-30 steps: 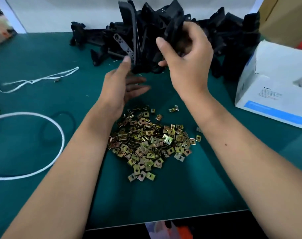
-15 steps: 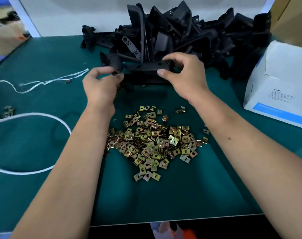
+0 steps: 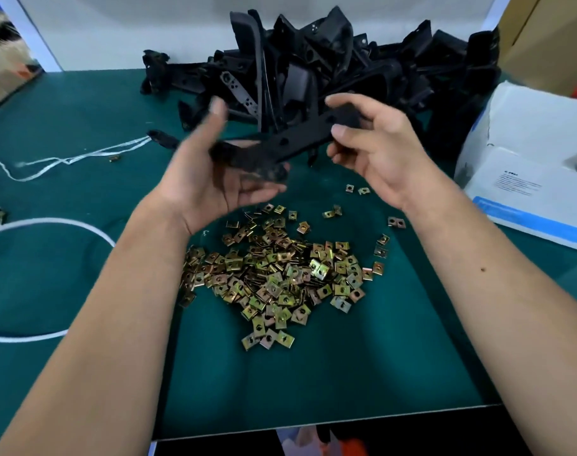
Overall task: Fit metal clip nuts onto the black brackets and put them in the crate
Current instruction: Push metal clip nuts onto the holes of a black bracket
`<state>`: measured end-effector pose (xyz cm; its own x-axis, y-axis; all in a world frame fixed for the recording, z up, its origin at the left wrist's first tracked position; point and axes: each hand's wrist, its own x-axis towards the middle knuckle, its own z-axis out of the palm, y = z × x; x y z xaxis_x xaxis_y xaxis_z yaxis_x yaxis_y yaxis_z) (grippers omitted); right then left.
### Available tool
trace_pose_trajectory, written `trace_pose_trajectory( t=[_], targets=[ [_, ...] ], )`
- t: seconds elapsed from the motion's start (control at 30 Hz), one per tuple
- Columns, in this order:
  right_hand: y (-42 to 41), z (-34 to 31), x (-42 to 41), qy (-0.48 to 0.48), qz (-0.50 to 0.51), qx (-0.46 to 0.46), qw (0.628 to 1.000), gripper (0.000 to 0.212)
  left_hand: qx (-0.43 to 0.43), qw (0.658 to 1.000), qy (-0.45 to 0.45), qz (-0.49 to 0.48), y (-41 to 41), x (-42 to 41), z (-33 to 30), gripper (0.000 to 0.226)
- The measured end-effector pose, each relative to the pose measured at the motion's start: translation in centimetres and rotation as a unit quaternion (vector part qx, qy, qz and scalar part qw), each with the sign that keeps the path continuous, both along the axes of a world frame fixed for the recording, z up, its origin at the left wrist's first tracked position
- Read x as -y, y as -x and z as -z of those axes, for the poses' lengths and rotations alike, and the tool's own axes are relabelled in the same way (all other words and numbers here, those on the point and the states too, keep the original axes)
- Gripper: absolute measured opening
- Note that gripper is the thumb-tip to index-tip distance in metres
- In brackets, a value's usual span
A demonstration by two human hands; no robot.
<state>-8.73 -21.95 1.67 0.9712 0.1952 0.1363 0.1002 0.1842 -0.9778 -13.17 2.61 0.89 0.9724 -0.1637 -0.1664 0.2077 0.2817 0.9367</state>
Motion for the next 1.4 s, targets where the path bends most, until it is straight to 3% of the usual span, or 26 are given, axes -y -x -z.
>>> trace_pose_trajectory(
  t=[0.07,0.13,0.2,0.23,0.3,0.33,0.37,0.47,0.57,0.7,0.77,0.87,0.97,1.1,1.23,1.4],
  targets=[
    [-0.5,-0.7,0.7,0.048,0.013,0.016,0.999,0.041,-0.004,0.994,-0.064,0.092,0.5,0.4,0.5,0.047],
    [-1.0,-1.2,1.3,0.091,0.021,0.030,0.995,0.042,-0.006,0.993,-0.073,0.096,0.7,1.0,0.6,0.038],
    [-1.5,-1.4,2.0,0.210,0.050,0.033,0.976,0.036,-0.017,0.997,-0.038,0.072,0.5,1.3,0.7,0.036],
    [-1.6,-1.6,2.5,0.319,0.065,0.018,0.945,0.031,-0.016,0.998,-0.011,0.054,0.3,1.3,0.8,0.034],
    [-1.3,-1.7,2.9,0.543,0.042,-0.052,0.837,0.036,-0.017,0.999,0.052,0.006,0.1,1.1,0.8,0.033],
    [-0.9,-1.5,2.7,0.603,0.020,-0.087,0.793,0.041,-0.020,0.996,0.085,-0.018,0.0,0.9,0.9,0.031],
    [-0.5,-1.3,2.3,0.621,0.006,-0.106,0.777,0.042,-0.022,0.992,0.115,-0.039,0.0,1.0,0.9,0.026],
    [0.6,-0.8,-0.4,0.584,-0.019,-0.105,0.804,0.020,-0.025,0.985,0.147,-0.083,0.0,1.6,0.8,0.011],
    [1.1,-0.5,-1.8,0.615,-0.058,-0.044,0.785,0.015,-0.025,0.984,0.138,-0.109,-0.1,2.4,1.1,0.007],
    [1.6,1.4,-1.5,0.604,-0.012,0.073,0.793,0.017,-0.083,0.946,0.282,-0.136,0.0,2.9,1.1,0.010],
    [1.8,2.9,-1.0,0.522,0.053,0.086,0.847,0.017,-0.080,0.937,0.314,-0.133,0.1,3.0,1.2,0.011],
    [1.7,3.7,-0.8,0.307,0.112,0.062,0.943,0.014,-0.068,0.937,0.325,-0.112,0.5,3.4,1.4,0.011],
    [2.4,3.3,-1.6,0.128,0.094,0.035,0.987,0.005,-0.071,0.934,0.337,-0.097,0.9,3.6,1.4,0.011],
    [3.5,3.3,-2.7,0.044,0.037,-0.009,0.998,0.014,-0.059,0.940,0.322,-0.095,1.1,3.9,1.4,0.011],
    [3.9,3.1,-3.3,0.057,0.016,-0.001,0.998,0.022,-0.041,0.953,0.287,-0.091,1.1,4.2,1.7,0.013],
    [4.2,3.0,-3.5,0.076,0.016,0.014,0.997,0.013,-0.007,0.968,0.243,-0.067,0.9,4.5,2.0,0.015]
  ],
)
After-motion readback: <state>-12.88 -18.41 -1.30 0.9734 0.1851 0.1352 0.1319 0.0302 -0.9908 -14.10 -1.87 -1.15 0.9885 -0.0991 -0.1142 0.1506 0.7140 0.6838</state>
